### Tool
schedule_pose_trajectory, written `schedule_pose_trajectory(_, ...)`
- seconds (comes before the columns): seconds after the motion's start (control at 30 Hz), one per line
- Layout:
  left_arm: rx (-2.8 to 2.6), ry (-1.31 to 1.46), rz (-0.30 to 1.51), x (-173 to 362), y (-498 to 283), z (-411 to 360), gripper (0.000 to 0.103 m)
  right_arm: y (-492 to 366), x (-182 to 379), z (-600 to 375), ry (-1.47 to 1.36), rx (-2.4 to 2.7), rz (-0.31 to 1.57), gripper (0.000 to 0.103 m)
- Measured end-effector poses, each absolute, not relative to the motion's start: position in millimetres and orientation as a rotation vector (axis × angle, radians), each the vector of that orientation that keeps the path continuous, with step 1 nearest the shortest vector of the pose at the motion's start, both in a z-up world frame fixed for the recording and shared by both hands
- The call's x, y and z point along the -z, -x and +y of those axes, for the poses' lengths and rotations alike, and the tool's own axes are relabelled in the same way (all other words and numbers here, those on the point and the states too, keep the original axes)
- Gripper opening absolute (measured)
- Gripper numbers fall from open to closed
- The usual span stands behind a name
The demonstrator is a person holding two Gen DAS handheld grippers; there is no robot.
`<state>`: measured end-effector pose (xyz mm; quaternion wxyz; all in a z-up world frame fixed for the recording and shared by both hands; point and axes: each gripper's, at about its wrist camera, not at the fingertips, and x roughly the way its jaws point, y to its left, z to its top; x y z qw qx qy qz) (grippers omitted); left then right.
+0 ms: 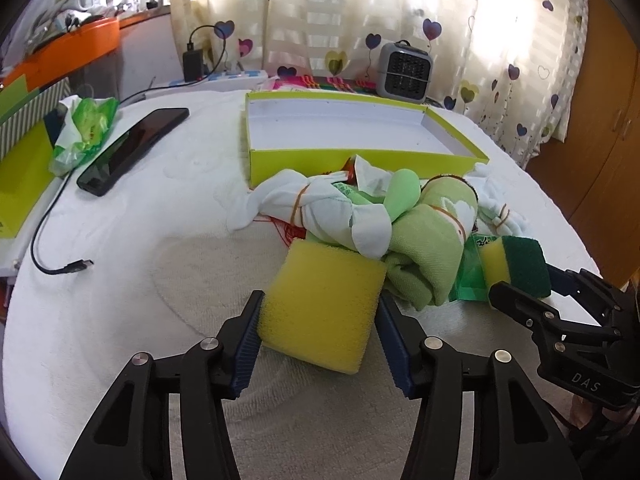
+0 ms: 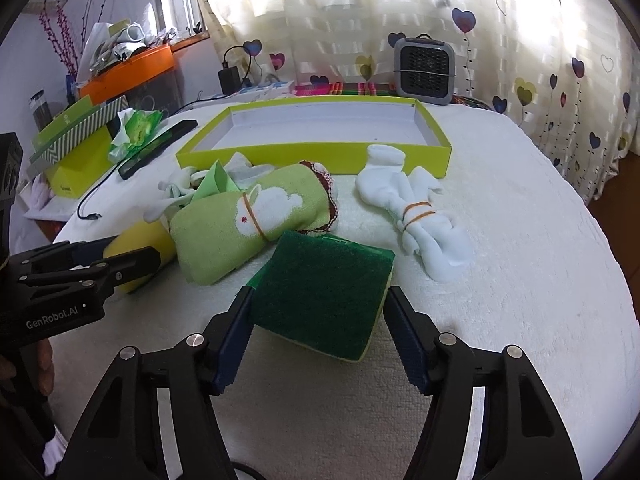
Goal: Organize soft objects
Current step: 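Lift both sponges and carry them over the lime-green box lid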
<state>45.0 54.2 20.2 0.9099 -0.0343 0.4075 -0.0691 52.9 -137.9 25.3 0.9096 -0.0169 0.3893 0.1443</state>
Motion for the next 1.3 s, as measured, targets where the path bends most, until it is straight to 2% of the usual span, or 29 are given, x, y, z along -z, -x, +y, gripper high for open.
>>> schedule_pose_trajectory(0.67, 0.153, 0.106, 0.761, -59, -35, 62, 0.052, -47, -52, -159, 0.002, -0.309, 0.738, 0.062)
schedule_pose_trajectory(1.3, 0.155, 0.088, 0.735, -95, -115, 73, 0.052, -117, -97, -181, 0.038, -0.258, 0.684, 0.062)
